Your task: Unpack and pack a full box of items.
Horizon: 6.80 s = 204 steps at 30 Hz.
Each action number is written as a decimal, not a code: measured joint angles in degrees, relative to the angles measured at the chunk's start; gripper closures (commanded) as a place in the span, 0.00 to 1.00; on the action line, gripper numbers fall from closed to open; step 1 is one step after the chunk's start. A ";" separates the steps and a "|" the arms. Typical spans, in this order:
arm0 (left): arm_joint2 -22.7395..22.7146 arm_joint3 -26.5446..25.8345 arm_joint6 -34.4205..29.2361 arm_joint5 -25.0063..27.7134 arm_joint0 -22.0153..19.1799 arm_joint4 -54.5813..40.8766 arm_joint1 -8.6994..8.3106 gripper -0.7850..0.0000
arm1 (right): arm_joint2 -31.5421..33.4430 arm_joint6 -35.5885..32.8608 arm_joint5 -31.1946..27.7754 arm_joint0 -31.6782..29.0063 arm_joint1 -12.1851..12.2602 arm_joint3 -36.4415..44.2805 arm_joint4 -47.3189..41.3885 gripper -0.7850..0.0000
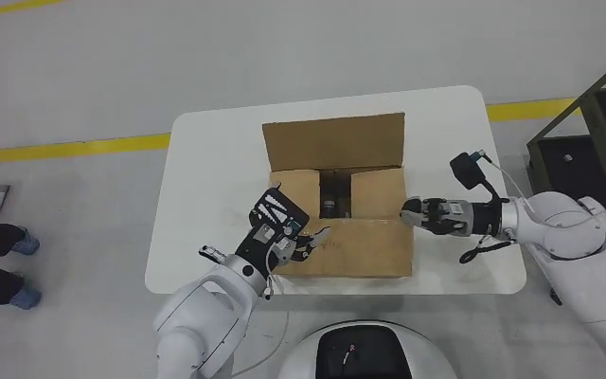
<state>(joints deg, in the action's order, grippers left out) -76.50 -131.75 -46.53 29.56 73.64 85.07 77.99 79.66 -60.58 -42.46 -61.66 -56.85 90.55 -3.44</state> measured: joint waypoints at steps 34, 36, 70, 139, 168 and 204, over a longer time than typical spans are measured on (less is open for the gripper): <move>-5.79 -1.22 -2.79 -10.65 -5.26 -9.23 -0.23 0.00 | 5.19 26.50 -12.10 -5.53 0.75 16.64 39.73 1.00; -4.56 0.41 -6.11 -10.28 -7.03 -8.16 -0.35 0.00 | 5.03 31.02 -12.42 -6.78 0.47 17.51 45.45 1.00; 7.74 6.33 -18.63 -5.94 -12.02 1.12 -1.03 0.00 | 7.59 57.51 -10.77 -14.94 0.36 19.17 63.35 0.36; 6.56 1.56 -15.06 -2.91 -6.97 -0.34 -2.82 0.00 | -3.45 42.75 0.94 -9.47 0.99 2.25 43.35 1.00; 26.89 19.47 -18.22 -7.90 -16.88 31.40 -0.76 0.00 | 1.79 44.60 -1.09 -12.73 1.68 2.91 41.90 1.00; 17.48 9.70 -18.26 -9.54 -10.91 28.33 1.40 0.00 | -1.70 37.24 -2.82 -8.06 1.51 5.30 30.58 1.00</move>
<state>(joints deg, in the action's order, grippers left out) -59.02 -122.04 -64.79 20.02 62.73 113.41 79.39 77.96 -23.34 -45.28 -69.72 -55.34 95.84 27.14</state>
